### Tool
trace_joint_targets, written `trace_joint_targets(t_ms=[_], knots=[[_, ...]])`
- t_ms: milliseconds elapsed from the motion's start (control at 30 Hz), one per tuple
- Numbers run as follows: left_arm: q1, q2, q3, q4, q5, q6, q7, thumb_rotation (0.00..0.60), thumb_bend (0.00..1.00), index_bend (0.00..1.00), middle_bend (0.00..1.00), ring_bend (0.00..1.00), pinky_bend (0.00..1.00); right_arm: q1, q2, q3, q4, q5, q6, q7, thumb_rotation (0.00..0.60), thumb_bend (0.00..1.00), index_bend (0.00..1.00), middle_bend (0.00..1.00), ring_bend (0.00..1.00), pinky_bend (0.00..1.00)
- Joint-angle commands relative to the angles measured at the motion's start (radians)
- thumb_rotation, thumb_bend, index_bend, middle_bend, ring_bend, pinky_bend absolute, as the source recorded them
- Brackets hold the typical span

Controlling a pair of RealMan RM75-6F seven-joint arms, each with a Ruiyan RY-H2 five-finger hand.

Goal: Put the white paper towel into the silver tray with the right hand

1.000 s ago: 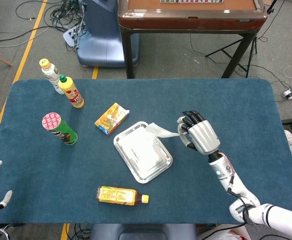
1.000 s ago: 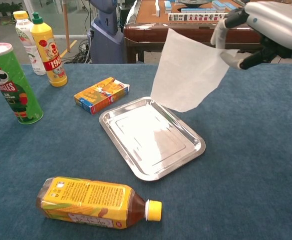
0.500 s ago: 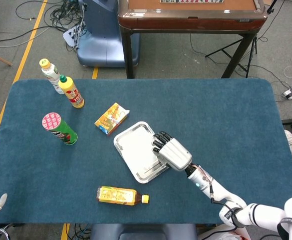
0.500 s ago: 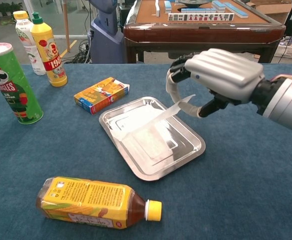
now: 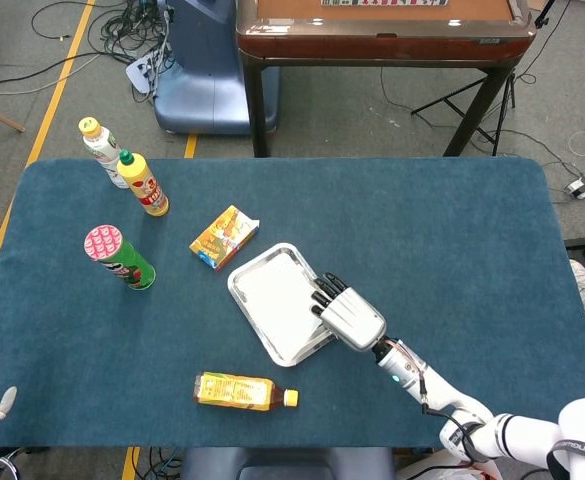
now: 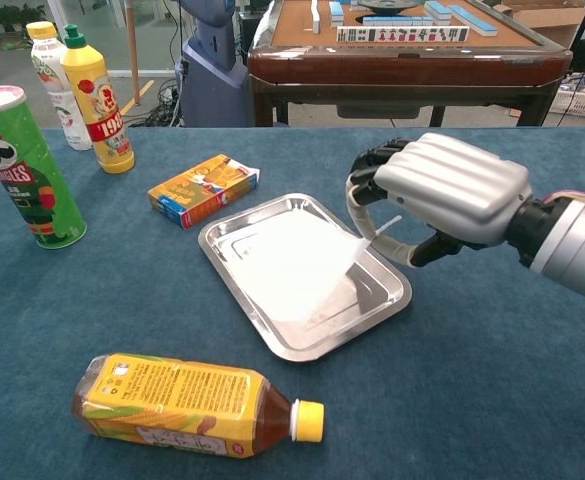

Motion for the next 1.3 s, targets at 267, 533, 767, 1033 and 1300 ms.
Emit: trace_joint_targets(t_ms=[267,533,767,1033,1300], knots=[[0.000,-0.003,0.000,0.009,0.004,0.001,-0.011,0.600,0.27,0.00,0.00,0.00,0.00,0.005,-0.071,0.011,0.095,0.029,-0.012,0.014,0.600,0.52,0.60,0.37,0.18,0.21],[0.001,0.000,0.000,0.010,0.005,0.005,-0.015,0.600,0.27,0.00,0.00,0.00,0.00,0.022,-0.140,0.031,0.180,0.035,-0.001,0.047,0.600,0.52,0.60,0.37,0.18,0.21],[0.002,0.000,-0.001,0.015,0.003,0.004,-0.020,0.600,0.27,0.00,0.00,0.00,0.00,0.024,-0.186,0.042,0.231,0.048,0.017,0.060,0.600,0.52,0.60,0.37,0.18,0.21],[0.000,-0.002,-0.001,0.019,0.002,-0.001,-0.021,0.600,0.27,0.00,0.00,0.00,0.00,0.030,-0.218,0.049,0.257,0.067,0.007,0.053,0.600,0.51,0.60,0.37,0.18,0.21],[0.007,-0.002,0.000,0.026,-0.005,0.003,-0.028,0.600,0.27,0.00,0.00,0.00,0.00,0.028,-0.231,0.048,0.252,0.079,0.006,0.048,0.600,0.38,0.60,0.36,0.18,0.20]])
